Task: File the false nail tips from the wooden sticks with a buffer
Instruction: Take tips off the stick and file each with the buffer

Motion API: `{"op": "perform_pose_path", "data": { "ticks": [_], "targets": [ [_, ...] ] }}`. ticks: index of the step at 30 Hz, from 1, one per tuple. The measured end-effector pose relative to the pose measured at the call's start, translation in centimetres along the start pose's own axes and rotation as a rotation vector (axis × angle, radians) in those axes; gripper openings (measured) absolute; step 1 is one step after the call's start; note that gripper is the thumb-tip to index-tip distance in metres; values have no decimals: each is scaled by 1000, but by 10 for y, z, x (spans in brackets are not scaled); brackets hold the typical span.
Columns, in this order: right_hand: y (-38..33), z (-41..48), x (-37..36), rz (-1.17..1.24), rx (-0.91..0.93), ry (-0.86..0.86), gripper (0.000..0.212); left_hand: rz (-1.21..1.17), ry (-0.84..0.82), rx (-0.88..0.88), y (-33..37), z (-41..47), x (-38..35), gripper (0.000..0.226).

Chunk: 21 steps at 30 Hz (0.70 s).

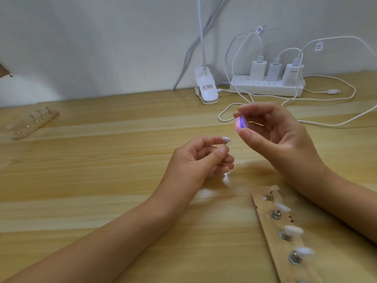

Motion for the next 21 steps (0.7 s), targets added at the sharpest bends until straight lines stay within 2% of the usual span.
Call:
{"op": "perform_pose_path", "data": {
  "ticks": [4, 8, 11, 15, 19, 21],
  "targets": [
    [-7, -3, -7, -200, 146, -66, 29, 6, -3, -3, -1, 0, -1, 7],
    [-3, 0, -2, -320, 134, -74, 29, 27, -1, -21, 0, 0, -2, 5],
    [-10, -3, -6, -410, 267, -100, 28, 68, -10, -31, 1, -1, -3, 7],
    [-4, -1, -4, -383, 175, -88, 24, 80, 5, -31, 1, -1, -2, 7],
    [-7, -4, -6, -391, 252, -119, 24, 99, 4, -32, 0, -1, -1, 8],
    [1, 0, -4, -386, 158, -92, 21, 81, 19, -29, -1, 0, 2, 5]
  ]
}}
Point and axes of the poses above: each hand's wrist, its own z-axis towards the middle knuckle, its own x-axis out of the back of the hand, y = z × x, the point moved 5 cm from there along z, towards the middle knuckle, and after that the axes turned 15 degrees about -z, right-handed, at the moved point
